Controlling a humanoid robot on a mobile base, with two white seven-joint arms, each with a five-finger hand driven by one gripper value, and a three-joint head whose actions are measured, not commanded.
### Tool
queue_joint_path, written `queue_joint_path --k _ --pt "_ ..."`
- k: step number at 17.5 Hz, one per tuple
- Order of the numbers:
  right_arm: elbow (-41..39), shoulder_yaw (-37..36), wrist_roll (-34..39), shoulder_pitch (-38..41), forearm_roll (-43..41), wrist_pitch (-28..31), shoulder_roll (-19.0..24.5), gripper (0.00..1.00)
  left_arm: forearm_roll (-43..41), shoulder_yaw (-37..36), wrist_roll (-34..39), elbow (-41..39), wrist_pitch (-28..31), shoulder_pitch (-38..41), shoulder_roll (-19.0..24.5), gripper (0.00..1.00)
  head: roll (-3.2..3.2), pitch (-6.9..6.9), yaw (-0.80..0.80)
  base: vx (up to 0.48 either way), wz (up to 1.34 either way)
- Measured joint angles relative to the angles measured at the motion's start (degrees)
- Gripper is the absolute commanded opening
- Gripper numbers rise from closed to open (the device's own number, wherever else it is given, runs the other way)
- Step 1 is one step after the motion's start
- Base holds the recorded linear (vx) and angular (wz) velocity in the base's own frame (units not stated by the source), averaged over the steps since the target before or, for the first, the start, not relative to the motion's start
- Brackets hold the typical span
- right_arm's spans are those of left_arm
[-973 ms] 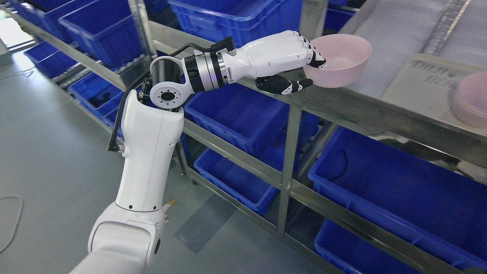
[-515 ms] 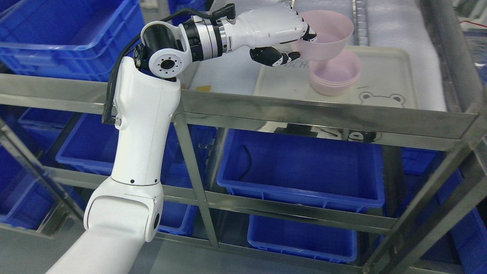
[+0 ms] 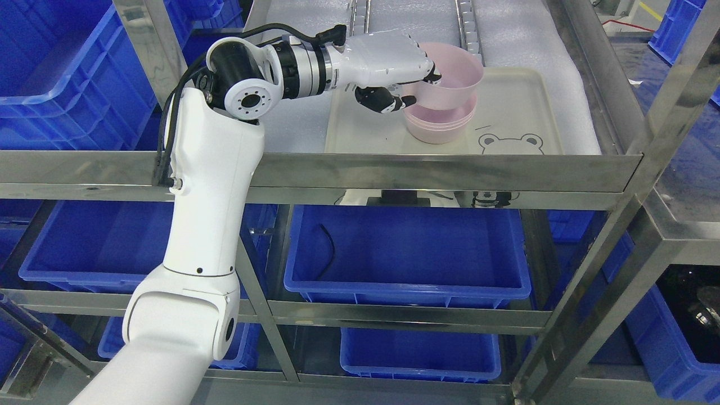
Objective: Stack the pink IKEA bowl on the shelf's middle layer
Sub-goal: 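Lower the held bowl onto the pink bowl on the cream tray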
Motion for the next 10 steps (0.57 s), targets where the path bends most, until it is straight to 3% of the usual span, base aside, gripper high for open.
queue_joint_path --k 10 --pt "0.00 0.00 0.00 0.00 0.00 0.00 0.00 1.00 -2.90 0.40 6.50 4.03 -1.83 0.47 -0.28 0.06 0.00 0.00 0.00 0.000 0.00"
